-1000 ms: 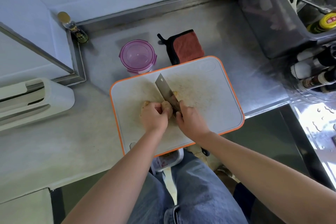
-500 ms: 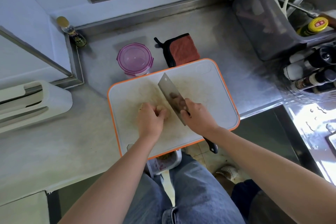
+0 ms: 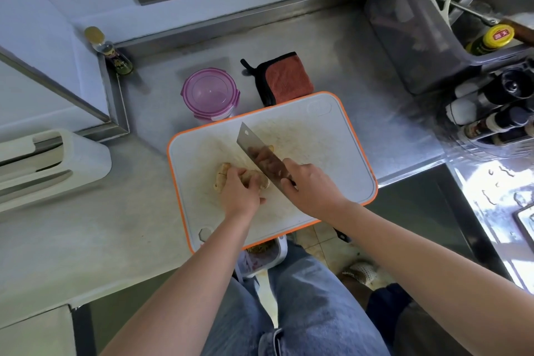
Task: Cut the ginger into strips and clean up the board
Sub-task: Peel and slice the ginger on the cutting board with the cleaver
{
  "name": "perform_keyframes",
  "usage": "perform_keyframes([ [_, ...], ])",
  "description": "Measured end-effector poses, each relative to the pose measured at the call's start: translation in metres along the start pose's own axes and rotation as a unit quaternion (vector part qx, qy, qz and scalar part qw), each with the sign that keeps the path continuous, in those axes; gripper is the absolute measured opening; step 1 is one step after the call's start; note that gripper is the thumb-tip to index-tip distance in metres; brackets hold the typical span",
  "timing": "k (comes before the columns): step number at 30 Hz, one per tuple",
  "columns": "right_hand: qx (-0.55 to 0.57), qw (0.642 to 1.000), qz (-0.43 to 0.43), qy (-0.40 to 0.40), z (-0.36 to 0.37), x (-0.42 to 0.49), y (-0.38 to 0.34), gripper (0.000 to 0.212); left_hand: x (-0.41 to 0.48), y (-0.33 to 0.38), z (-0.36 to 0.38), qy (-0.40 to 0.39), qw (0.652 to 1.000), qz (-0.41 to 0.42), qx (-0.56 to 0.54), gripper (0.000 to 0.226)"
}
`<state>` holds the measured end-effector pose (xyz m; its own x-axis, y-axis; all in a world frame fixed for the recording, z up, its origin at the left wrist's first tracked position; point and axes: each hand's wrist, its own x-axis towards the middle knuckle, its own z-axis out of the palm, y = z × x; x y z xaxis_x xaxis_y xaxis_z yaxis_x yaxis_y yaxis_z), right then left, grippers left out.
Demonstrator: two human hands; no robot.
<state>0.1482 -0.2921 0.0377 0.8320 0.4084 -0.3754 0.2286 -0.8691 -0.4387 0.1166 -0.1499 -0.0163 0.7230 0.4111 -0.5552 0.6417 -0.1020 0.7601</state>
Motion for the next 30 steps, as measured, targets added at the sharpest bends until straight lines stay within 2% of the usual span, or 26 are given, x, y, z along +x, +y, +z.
perform_keyframes([
  [8,-0.007,0.999,-0.006,-0.032,-0.007,-0.007,-0.004,0.006,0.001,0.002,0.001,0.006,1.000,-0.005,-0.002,0.012],
  [13,0.009,0.999,-0.002,-0.053,-0.009,-0.012,-0.007,0.012,-0.002,0.003,0.000,0.011,1.000,-0.004,0.015,0.012],
  [20,-0.010,0.999,0.012,-0.035,0.004,-0.007,-0.016,0.005,0.001,-0.003,0.002,0.015,0.999,-0.002,0.035,0.014],
  [25,-0.018,0.999,0.021,-0.021,0.011,0.000,-0.019,0.012,0.004,-0.001,0.004,0.012,1.000,-0.017,-0.005,0.013],
  [30,-0.016,0.999,0.015,-0.027,0.012,0.003,-0.016,0.018,0.006,-0.002,0.002,0.002,1.000,-0.003,0.008,0.013],
])
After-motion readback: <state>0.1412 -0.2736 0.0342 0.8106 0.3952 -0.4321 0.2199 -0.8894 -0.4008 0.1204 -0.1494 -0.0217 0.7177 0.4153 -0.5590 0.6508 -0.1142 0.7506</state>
